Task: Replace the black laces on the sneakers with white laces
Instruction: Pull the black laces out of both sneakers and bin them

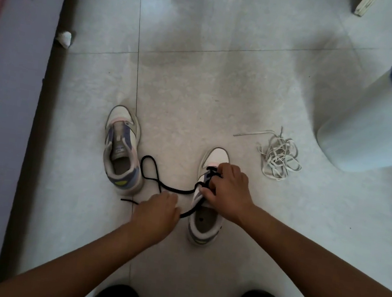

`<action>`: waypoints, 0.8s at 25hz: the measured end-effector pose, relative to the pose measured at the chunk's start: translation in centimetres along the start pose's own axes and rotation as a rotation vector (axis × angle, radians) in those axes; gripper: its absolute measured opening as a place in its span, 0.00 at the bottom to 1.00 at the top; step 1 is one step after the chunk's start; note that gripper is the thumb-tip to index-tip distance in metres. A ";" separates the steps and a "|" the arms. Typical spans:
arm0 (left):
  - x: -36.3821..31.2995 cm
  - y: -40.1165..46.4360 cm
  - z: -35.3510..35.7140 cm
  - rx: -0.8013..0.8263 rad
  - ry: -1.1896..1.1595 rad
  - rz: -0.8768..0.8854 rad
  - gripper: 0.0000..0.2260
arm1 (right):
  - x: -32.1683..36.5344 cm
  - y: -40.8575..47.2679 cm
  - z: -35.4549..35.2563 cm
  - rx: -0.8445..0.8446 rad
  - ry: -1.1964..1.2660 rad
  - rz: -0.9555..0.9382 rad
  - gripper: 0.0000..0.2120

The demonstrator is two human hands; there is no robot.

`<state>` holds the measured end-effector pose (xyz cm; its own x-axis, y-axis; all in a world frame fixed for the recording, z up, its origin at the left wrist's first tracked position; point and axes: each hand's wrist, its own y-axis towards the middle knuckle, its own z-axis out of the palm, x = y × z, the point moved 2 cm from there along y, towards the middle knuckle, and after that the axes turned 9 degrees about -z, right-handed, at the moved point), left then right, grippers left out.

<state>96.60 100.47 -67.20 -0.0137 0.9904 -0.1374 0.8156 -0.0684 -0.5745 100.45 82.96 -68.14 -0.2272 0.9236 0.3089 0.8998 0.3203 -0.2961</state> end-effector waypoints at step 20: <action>-4.8 5.3 -1.4 0.184 -0.346 -0.050 0.23 | -10.5 -10.7 -4.2 -0.270 1.382 0.621 0.12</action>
<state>101.77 95.54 -68.45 -0.2705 0.8964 -0.3512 0.6922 -0.0724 -0.7181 94.79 68.99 -64.45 0.5717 -0.0660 0.8178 0.7919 -0.2164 -0.5710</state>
